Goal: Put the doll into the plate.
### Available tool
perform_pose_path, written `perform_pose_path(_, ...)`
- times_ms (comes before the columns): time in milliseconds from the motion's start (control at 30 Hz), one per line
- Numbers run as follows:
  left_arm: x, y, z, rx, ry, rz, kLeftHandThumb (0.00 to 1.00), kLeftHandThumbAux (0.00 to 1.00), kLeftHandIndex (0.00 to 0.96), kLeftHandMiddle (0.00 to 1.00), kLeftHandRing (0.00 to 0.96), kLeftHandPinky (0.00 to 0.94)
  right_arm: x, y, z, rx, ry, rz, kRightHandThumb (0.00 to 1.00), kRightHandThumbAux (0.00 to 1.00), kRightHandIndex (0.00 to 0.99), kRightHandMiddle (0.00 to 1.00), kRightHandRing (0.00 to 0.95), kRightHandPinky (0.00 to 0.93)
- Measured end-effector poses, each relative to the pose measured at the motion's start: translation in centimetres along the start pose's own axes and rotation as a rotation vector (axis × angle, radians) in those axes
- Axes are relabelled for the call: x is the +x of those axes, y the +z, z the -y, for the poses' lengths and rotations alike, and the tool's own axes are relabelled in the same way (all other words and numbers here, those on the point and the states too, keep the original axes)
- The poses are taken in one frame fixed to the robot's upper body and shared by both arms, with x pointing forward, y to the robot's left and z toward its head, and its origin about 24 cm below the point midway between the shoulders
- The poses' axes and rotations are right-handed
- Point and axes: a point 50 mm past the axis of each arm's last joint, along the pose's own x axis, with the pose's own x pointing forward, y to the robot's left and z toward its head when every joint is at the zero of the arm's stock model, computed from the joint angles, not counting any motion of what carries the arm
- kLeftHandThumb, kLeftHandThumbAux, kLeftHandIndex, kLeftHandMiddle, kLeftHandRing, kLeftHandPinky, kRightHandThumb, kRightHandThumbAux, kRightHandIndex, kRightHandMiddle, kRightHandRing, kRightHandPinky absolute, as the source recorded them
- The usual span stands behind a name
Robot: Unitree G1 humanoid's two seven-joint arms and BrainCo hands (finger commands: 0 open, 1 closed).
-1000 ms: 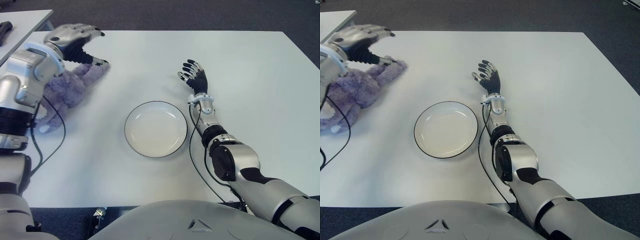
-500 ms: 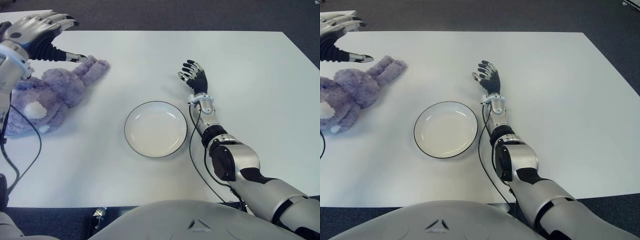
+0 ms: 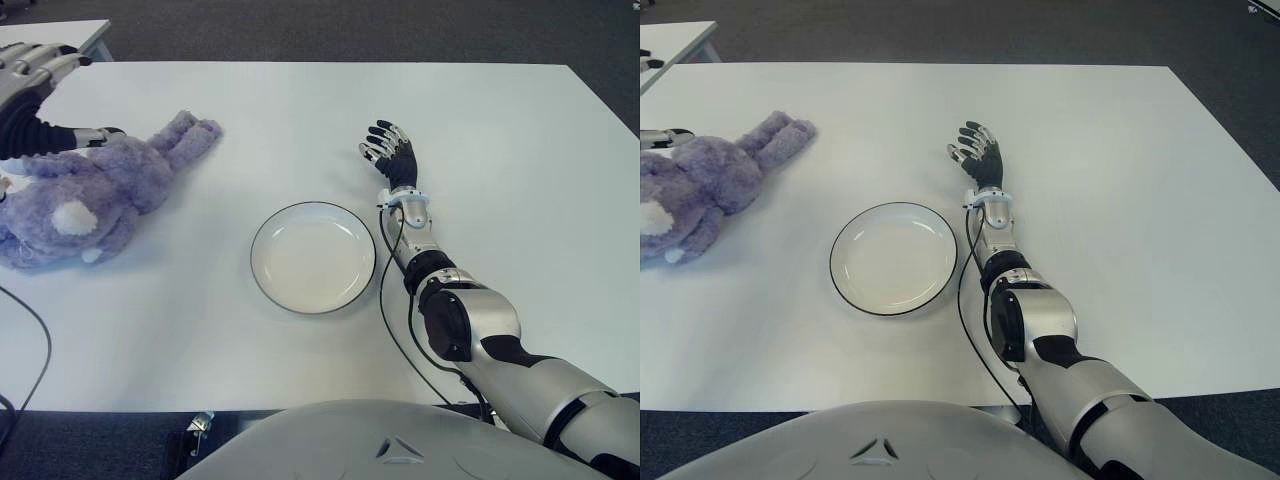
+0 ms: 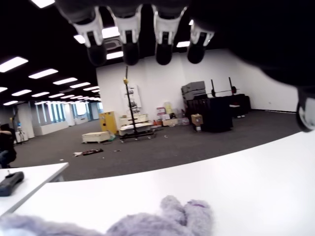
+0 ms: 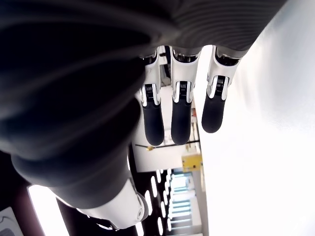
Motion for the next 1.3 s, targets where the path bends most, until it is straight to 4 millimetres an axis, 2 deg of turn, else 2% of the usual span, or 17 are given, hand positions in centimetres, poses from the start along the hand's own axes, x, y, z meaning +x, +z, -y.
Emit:
perform_pose_path(233,-1.2,-0.4,0.7,-0.026,-0.008,-0.048,0.130,0.318,0.000,0.012,0.003,0.024,0.0,-0.1,0.0,-0.001,0.004,-0.003,0.362,0.930,0.206,0.263,0.245,0.246)
perform_pose_path(733,-3.5,-1.4,5.6,-0.156,-0.100,-0.123,0.139,0.338,0.000,0.002,0.000,0.030,0.0,-0.1,0.0,0.002,0.009,-0.005,0.399,0.936,0.198,0.251,0.233,0.236)
perform_pose_path(1067,-4.2,-1.3,6.7,-0.190,-0.136,-0.129,0.140,0.345,0.000,0.000,0.001,0.027,0.0,-0.1,0.0,0.006,0.008,-0.005,0.427,0.929,0.191,0.247,0.229,0.227)
perform_pose_path(1300,-3.6,-1.3,9.4,-0.263,-0.206,-0.130,0.172,0.382,0.000,0.000,0.006,0.035,0.0,-0.1,0.1,0.011,0.003,-0.006,0.454,0.926,0.194,0.246,0.228,0.233)
